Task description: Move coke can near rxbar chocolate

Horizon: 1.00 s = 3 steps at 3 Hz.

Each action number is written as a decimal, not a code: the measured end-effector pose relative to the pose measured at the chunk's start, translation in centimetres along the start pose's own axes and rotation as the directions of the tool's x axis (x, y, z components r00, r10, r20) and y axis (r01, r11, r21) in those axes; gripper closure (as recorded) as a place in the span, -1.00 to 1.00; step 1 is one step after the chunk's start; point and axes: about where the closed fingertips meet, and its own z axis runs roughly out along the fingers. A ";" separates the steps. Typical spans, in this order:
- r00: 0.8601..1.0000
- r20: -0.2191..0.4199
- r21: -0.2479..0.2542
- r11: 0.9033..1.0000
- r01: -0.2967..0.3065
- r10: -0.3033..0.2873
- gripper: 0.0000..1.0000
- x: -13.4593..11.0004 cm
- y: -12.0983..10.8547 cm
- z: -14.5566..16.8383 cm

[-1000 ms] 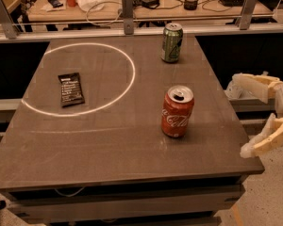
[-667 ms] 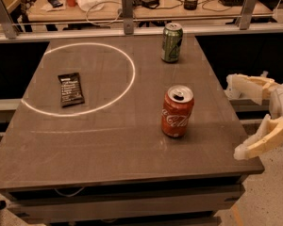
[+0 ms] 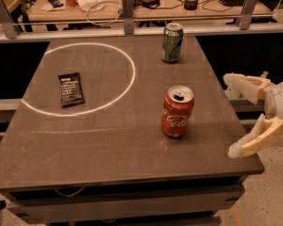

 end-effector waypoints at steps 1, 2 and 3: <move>0.997 0.079 0.001 1.000 0.022 -0.022 -1.00 -0.3 -1.4 2.6; 0.993 0.118 -0.011 1.000 0.027 -0.026 -1.00 -0.3 -2.5 5.2; 0.989 0.145 -0.032 0.999 0.033 -0.028 -1.00 -0.4 -3.1 7.2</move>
Offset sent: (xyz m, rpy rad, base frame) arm 0.0603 0.0642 -0.0253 0.1539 -0.0597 0.0405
